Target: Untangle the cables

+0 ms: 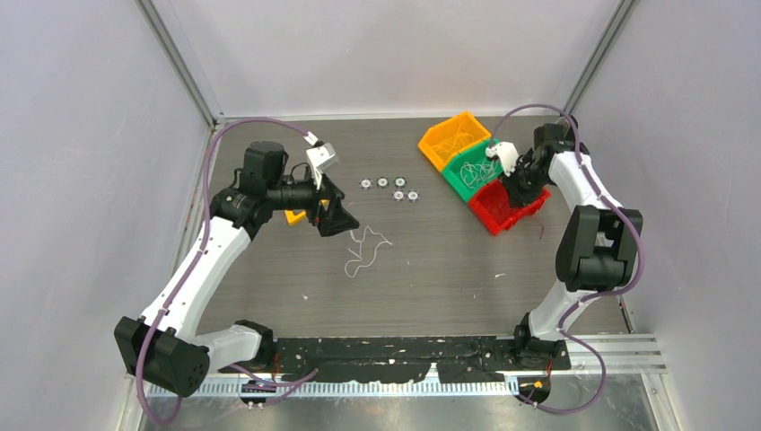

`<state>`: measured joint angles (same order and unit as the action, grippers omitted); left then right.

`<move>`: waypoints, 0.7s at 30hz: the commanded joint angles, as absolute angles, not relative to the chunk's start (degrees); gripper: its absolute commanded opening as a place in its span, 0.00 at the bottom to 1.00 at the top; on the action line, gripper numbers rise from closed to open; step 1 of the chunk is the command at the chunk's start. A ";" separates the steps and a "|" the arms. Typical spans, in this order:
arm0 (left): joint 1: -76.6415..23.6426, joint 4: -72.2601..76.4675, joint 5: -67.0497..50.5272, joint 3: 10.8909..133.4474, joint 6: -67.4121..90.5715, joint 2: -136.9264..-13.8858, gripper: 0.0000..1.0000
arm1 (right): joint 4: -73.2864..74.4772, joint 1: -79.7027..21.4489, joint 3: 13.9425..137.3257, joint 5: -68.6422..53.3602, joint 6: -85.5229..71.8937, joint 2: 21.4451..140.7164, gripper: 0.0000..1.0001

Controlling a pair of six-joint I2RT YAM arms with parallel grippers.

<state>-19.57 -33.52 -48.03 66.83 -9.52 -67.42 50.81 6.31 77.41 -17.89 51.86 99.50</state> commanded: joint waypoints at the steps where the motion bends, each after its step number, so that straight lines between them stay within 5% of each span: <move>1: -18.77 -32.56 -49.51 67.20 -10.61 -66.14 0.93 | 55.38 7.12 85.02 -21.39 52.24 96.45 0.12; 10: -18.36 -32.87 -50.44 68.20 -11.07 -67.81 0.92 | 61.46 5.70 100.10 -23.06 50.18 102.62 0.06; 14: -17.45 -33.36 -50.46 68.34 -11.50 -67.55 0.92 | 67.48 6.03 103.13 -19.75 49.71 104.78 0.34; 21: -17.23 -30.23 -52.03 66.64 -8.37 -67.78 0.92 | 60.67 6.16 90.50 -18.15 47.58 102.30 0.45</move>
<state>-17.50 -33.23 -49.58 66.67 -10.17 -67.70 62.24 6.13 93.56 -19.46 50.02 103.74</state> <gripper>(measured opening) 0.925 0.435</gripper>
